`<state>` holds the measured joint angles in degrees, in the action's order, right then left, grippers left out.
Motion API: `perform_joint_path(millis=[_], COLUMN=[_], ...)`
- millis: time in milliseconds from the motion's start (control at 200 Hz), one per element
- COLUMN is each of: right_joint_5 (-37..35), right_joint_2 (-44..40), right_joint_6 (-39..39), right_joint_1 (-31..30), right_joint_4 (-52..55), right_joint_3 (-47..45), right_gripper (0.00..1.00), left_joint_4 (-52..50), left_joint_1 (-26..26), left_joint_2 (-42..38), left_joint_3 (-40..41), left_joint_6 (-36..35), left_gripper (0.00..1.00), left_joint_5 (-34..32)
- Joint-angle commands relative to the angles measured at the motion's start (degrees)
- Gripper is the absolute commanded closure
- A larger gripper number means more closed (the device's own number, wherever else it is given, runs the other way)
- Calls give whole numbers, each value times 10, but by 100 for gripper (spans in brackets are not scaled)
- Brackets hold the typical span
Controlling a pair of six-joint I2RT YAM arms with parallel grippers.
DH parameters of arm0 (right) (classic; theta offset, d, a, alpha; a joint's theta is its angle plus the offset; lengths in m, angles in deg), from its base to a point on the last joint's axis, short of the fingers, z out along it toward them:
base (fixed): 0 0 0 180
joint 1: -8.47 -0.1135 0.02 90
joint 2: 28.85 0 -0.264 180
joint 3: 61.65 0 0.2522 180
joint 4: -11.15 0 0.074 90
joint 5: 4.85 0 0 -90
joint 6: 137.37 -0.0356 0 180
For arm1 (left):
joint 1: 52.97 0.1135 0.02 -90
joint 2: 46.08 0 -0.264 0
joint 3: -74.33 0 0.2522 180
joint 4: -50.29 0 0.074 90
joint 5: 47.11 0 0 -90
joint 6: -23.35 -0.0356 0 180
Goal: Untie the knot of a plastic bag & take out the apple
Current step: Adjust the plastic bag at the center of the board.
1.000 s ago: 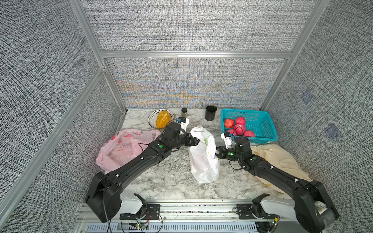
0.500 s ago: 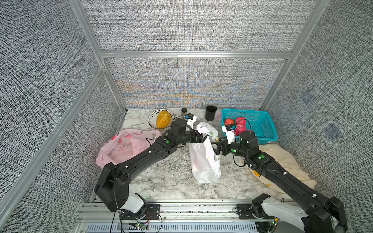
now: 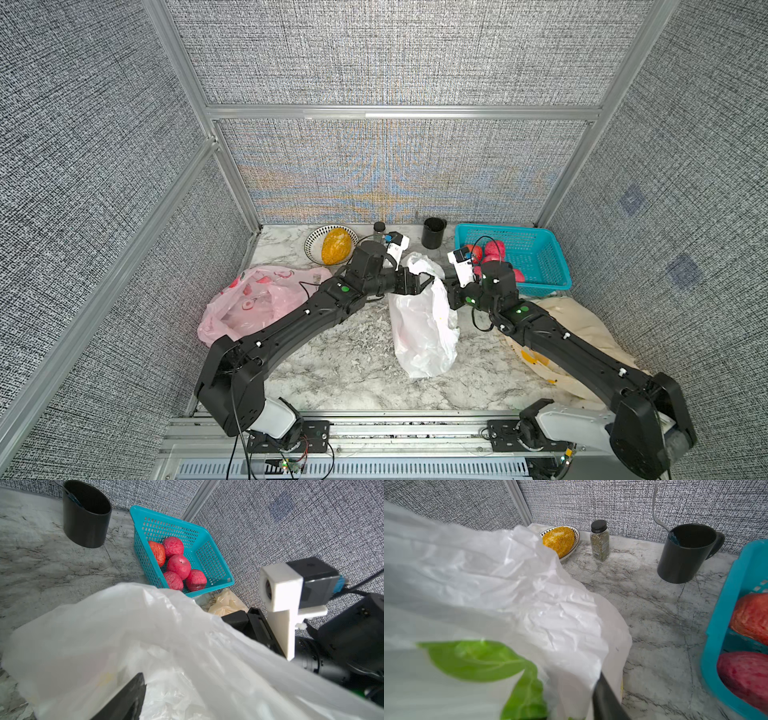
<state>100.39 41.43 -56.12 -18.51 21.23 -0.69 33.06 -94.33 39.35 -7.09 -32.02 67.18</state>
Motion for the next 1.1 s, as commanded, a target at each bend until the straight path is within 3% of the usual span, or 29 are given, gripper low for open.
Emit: perform_joint_path(millis=[0,275,305,516,796,1091], right_joint_5=[29,53,53,59,80,106], right_joint_2=[-4,-35,-38,-49,-48,-54], right_joint_6=[-16,-108,-123,-195,-226,-233], right_joint_1=[0,1,1,1,5,3], right_joint_4=[-38,-89,-99,-149,-177,-180], right_joint_3=[1,-38,-44,-71,-76,-80], right_gripper=[100,100,100,100,100,100], left_joint_4=[-88,-145,-137,-91,-55,-11], left_joint_1=[0,0,-1,-12,-19,-50], left_joint_2=[11,-32,-42,-76,-96,-46], left_joint_3=[-21,22,31,71,106,86], left_joint_6=[-51,-85,-82,-68,-54,-47], left_gripper=[17,7,0,0,0,0], left_joint_5=[13,-33,-36,-40,-61,-102])
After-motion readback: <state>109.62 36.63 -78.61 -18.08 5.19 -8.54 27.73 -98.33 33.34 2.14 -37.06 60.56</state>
